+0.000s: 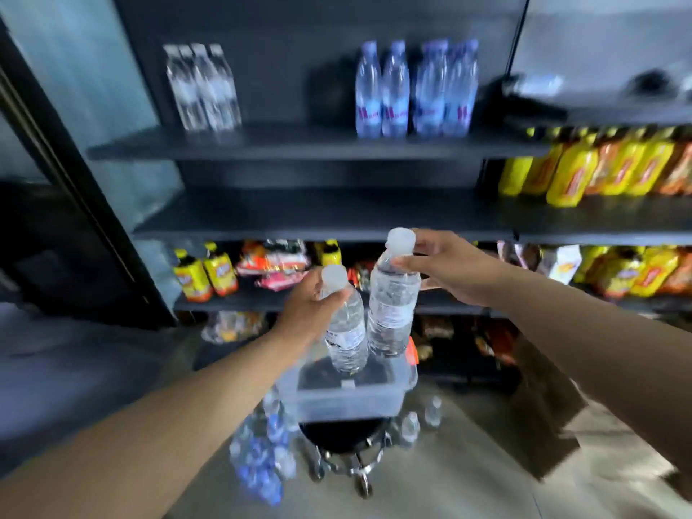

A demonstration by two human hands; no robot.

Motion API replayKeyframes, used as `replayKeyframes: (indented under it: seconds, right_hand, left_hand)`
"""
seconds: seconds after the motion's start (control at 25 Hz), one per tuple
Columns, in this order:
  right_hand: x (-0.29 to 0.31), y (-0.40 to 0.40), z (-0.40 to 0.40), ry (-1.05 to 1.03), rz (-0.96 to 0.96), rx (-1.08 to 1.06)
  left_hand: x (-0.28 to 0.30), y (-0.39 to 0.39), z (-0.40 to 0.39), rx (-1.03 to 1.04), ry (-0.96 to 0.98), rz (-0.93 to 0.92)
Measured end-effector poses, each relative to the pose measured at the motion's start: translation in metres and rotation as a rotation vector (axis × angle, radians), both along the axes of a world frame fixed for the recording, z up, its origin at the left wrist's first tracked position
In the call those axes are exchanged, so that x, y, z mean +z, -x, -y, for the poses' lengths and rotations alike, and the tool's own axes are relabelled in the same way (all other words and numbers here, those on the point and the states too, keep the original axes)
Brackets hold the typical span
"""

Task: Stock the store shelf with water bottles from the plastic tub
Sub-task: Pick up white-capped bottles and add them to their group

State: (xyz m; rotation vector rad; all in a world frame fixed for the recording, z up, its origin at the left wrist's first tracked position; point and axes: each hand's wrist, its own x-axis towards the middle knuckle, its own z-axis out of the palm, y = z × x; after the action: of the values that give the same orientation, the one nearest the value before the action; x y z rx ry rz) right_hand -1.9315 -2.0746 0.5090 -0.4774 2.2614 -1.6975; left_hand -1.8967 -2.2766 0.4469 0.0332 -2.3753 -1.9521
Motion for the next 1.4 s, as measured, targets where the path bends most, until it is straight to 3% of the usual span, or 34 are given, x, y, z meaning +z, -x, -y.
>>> replayKeyframes:
  seconds: [0.12, 0.32, 0.68, 1.04, 1.4]
  right_hand:
    - [0.081, 0.008, 0.044, -0.003, -0.102, 0.034]
    - [0.182, 0.038, 0.116, 0.05, -0.165, 0.021]
    - [0.284, 0.194, 0.249, 0.086, -0.204, 0.091]
    - [0.295, 0.339, 0.37, 0.055, -0.208, 0.043]
    - [0.225, 0.466, 0.492, -0.015, -0.094, -0.183]
  left_hand:
    - [0.086, 0.008, 0.038, 0.104, 0.005, -0.103]
    - [0.194, 0.033, 0.098, 0.124, 0.17, -0.196]
    - [0.305, 0.162, 0.219, 0.295, 0.203, -0.247]
    - [0.321, 0.313, 0.354, 0.499, 0.124, -0.297]
    - [0.265, 0.47, 0.48, 0.348, 0.184, -0.238]
